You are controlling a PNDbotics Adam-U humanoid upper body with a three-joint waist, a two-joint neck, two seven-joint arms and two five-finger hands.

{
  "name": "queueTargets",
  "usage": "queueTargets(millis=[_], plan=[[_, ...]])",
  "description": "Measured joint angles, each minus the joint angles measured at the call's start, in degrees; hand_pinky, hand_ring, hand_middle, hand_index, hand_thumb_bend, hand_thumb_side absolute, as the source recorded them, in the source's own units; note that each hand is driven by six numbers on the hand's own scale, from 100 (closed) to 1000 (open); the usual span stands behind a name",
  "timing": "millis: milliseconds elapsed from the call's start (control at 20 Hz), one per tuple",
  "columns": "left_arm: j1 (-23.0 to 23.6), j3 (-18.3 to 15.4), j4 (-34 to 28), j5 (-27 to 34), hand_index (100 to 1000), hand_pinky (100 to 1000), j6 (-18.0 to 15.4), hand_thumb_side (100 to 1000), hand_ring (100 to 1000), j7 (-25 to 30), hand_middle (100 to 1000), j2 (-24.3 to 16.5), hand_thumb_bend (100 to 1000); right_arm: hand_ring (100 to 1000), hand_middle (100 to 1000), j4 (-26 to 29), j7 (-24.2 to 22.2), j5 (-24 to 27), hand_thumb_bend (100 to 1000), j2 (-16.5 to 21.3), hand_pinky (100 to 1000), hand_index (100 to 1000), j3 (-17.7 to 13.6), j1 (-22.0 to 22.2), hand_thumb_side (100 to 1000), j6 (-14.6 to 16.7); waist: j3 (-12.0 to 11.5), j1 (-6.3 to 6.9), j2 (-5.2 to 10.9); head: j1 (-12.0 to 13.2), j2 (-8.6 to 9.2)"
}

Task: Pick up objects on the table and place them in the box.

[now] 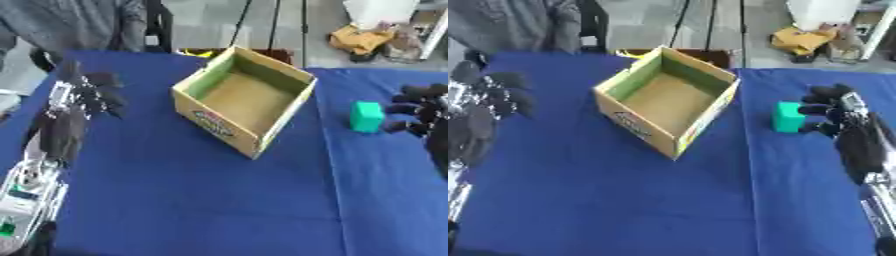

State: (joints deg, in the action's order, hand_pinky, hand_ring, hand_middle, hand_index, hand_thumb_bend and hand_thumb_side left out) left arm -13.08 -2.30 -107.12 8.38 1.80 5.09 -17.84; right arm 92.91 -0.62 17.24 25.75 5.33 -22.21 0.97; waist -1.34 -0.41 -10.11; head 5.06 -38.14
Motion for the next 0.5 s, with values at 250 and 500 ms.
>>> queueTargets(millis=[250,500], plan=[[-0.1,0.0,0.0,0.2,735,490,-0.2,979,549,-0.6,604,0.2,404,737,705,-0.7,0.2,-1.1,100,3.1,534,821,-0.1,-2.1,837,0.3,-0.2,0.33,-0.96,-1.8,0.66],[-0.1,0.0,-0.1,0.4,734,489,-0.5,980,546,-1.0,601,0.3,402,744,715,-2.0,0.6,-2.4,100,5.8,536,833,-0.5,-4.2,811,0.6,-0.3,0.43,-1.92,-4.2,1.09]])
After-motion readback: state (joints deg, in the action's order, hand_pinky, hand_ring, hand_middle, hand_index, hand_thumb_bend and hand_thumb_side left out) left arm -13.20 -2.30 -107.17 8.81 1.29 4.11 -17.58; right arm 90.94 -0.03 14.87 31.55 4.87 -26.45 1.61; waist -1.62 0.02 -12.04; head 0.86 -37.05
